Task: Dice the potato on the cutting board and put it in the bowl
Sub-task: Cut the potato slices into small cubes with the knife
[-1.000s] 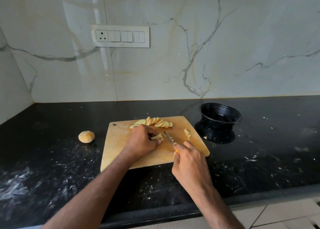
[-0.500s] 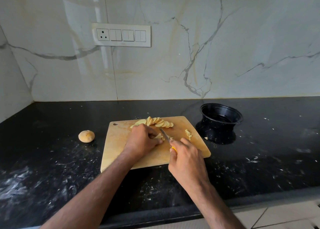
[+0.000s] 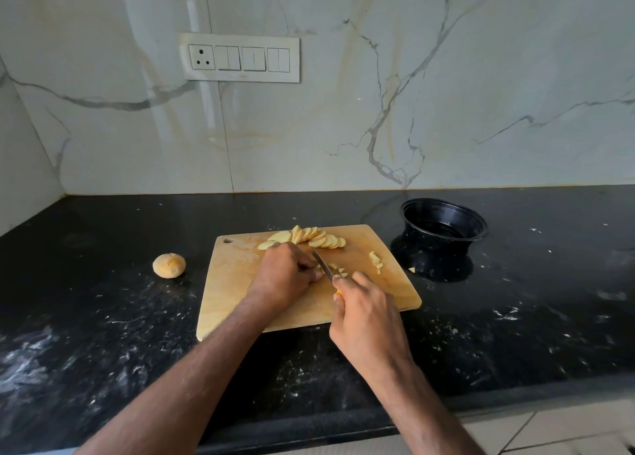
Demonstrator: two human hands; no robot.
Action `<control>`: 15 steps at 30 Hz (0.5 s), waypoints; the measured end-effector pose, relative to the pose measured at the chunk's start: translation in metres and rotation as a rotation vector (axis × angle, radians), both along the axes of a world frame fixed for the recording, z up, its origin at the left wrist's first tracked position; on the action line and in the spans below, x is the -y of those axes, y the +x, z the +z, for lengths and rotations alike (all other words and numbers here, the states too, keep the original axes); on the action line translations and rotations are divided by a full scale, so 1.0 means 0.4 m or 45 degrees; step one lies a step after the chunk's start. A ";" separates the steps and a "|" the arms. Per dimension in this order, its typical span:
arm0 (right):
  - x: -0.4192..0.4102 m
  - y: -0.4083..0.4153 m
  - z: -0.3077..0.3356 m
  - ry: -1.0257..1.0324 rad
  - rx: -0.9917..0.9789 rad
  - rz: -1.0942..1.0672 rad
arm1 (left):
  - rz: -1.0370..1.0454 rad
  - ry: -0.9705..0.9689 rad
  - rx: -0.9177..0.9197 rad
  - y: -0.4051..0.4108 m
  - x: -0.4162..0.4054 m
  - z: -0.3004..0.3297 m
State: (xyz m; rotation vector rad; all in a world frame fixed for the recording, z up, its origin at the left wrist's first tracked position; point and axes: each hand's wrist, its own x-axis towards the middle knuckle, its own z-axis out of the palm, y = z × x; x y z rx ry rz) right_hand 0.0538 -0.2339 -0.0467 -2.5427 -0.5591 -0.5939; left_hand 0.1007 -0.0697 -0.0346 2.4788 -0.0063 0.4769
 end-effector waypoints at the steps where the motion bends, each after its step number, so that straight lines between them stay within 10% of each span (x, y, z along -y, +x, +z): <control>1: -0.001 0.000 0.001 -0.013 -0.008 -0.005 | 0.022 -0.026 -0.009 0.001 0.000 -0.001; 15: -0.009 -0.008 0.008 -0.113 -0.108 -0.052 | 0.046 0.043 0.029 0.003 0.003 -0.004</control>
